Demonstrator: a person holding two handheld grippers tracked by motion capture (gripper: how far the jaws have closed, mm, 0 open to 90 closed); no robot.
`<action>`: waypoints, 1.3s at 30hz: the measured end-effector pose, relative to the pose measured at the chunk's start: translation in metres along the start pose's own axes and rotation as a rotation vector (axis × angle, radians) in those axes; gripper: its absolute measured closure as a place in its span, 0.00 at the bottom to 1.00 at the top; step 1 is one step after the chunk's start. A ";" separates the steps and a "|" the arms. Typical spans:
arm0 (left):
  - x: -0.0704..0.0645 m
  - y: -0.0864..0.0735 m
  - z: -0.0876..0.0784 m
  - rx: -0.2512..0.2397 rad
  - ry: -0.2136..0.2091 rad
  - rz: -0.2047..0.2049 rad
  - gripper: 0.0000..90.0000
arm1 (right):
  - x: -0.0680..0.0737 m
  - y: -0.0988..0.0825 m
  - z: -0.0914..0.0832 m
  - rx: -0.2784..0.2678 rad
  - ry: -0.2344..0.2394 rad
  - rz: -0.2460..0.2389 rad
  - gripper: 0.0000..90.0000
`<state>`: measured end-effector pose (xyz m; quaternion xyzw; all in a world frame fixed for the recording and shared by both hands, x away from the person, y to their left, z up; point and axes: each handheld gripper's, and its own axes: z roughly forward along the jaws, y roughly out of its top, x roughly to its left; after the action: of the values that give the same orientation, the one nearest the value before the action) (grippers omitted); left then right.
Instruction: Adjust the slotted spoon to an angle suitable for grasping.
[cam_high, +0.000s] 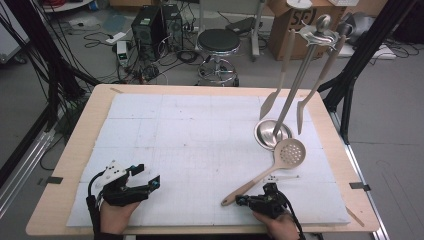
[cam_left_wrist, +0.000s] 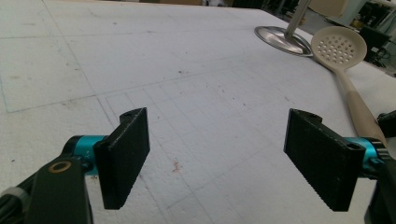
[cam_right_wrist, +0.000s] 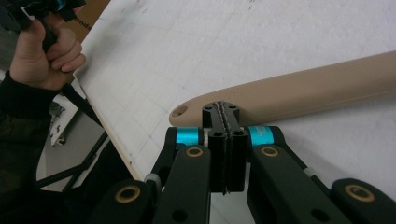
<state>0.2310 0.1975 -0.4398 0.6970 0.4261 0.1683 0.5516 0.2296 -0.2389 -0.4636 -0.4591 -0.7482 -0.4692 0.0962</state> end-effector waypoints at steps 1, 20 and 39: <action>0.000 0.000 0.000 0.000 0.001 -0.001 0.26 | 0.000 0.001 0.002 -0.002 -0.001 -0.001 1.00; 0.000 0.000 0.000 0.000 0.001 -0.002 0.26 | -0.003 0.024 0.023 -0.012 0.019 0.046 1.00; 0.001 0.000 -0.001 -0.004 -0.003 0.001 0.26 | -0.011 0.058 0.056 -0.047 -0.038 0.060 1.00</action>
<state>0.2308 0.1987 -0.4393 0.6965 0.4247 0.1682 0.5534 0.2969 -0.1927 -0.4649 -0.4923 -0.7245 -0.4748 0.0852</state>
